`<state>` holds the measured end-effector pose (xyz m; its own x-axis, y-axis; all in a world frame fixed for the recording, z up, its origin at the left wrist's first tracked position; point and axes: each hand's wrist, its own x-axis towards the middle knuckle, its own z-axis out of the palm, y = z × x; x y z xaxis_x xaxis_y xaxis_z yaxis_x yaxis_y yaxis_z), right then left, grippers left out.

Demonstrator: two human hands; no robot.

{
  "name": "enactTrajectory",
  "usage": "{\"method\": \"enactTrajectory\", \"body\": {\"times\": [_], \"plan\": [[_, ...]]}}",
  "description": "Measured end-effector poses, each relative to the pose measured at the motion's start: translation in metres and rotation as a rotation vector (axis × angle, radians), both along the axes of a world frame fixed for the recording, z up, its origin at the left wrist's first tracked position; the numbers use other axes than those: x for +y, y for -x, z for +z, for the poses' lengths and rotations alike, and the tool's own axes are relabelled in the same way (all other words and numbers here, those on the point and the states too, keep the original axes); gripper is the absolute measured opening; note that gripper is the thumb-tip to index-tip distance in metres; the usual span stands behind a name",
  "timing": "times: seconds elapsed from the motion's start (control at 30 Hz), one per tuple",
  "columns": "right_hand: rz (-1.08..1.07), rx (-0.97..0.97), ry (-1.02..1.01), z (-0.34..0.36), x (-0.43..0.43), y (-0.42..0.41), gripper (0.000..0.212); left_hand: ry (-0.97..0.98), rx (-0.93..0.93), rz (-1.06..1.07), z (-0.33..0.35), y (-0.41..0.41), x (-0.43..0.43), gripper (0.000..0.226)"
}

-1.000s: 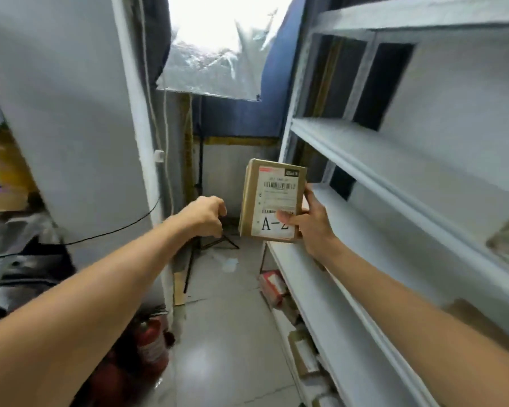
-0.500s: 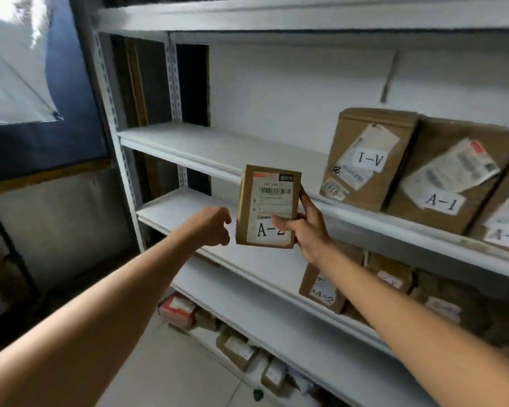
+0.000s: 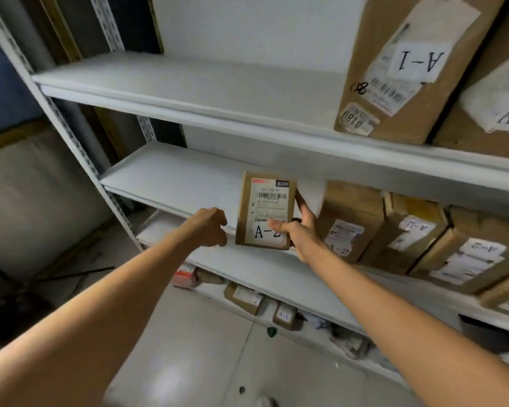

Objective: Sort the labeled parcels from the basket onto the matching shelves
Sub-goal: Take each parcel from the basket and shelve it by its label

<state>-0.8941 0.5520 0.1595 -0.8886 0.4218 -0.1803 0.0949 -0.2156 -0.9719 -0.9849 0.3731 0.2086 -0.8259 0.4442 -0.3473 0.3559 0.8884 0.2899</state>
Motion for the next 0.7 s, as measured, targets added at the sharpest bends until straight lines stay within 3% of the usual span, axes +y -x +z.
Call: {"method": "enactTrajectory", "body": {"times": [0.17,0.3,0.5,0.7], "plan": [[-0.08,-0.184,0.088,-0.055,0.014,0.063,0.106,0.038,-0.077,-0.017,-0.042,0.051,0.003,0.051],[-0.12,-0.265,0.065,-0.081,0.039,0.101,0.09,-0.019,-0.099,0.0,-0.067,0.083,0.008,0.046],[-0.188,-0.294,-0.115,-0.098,0.061,0.125,0.083,-0.114,-0.15,-0.06,-0.094,0.105,0.027,0.048],[-0.18,-0.449,-0.397,-0.112,0.048,0.121,0.078,-0.153,-0.146,-0.118,-0.096,0.12,0.056,0.059]]}}
